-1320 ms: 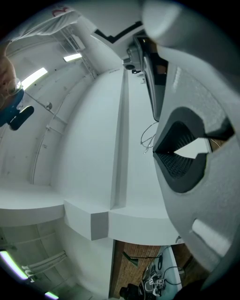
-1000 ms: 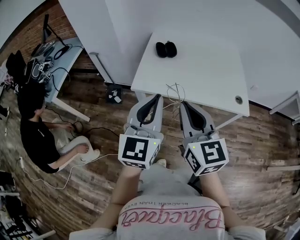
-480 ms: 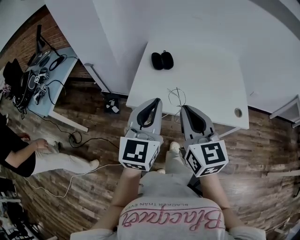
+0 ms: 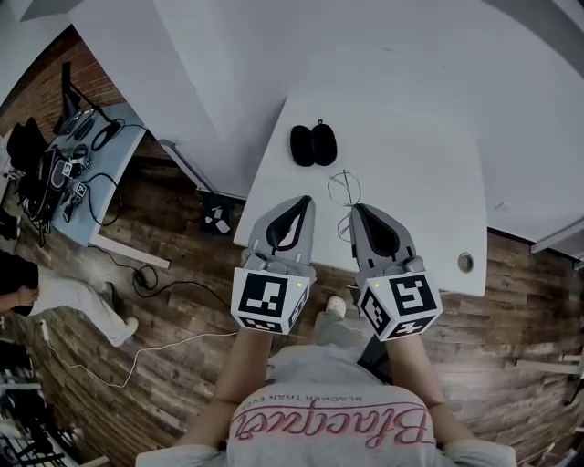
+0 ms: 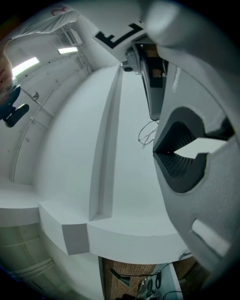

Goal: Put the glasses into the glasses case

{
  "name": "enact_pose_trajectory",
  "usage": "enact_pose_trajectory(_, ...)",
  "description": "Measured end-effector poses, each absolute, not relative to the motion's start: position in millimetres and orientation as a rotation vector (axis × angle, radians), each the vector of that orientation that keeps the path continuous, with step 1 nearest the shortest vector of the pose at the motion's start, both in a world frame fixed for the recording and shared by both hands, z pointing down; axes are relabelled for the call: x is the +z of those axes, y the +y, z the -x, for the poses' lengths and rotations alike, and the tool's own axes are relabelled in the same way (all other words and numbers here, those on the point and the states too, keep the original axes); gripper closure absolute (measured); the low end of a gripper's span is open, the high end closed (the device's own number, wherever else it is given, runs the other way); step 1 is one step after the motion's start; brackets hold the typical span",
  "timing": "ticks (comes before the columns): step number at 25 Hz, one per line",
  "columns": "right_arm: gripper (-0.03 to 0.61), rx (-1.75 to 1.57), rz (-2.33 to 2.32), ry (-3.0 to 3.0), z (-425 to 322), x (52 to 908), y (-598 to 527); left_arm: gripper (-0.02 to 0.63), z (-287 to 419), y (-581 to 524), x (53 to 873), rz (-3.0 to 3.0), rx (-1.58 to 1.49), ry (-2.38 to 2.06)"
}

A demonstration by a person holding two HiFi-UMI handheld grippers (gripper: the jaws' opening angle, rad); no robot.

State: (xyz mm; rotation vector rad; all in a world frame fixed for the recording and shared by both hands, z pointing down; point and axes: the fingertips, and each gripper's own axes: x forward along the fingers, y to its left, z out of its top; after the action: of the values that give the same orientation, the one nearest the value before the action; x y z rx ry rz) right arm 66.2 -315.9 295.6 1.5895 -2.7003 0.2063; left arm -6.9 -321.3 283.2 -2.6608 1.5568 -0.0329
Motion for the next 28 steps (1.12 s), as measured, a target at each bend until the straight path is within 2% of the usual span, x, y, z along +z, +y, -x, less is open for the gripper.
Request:
enact_pose_trajectory(14,0.565,0.342,-1.444,-2.682,-84,326,-428,0.609,-8,-425,313,2.668,-0.093,1.712)
enact_pose_trajectory(28,0.565,0.59,-1.452,-2.524,-55,398,-529,0.609,27,-524,382,2.768,-0.216,1.746)
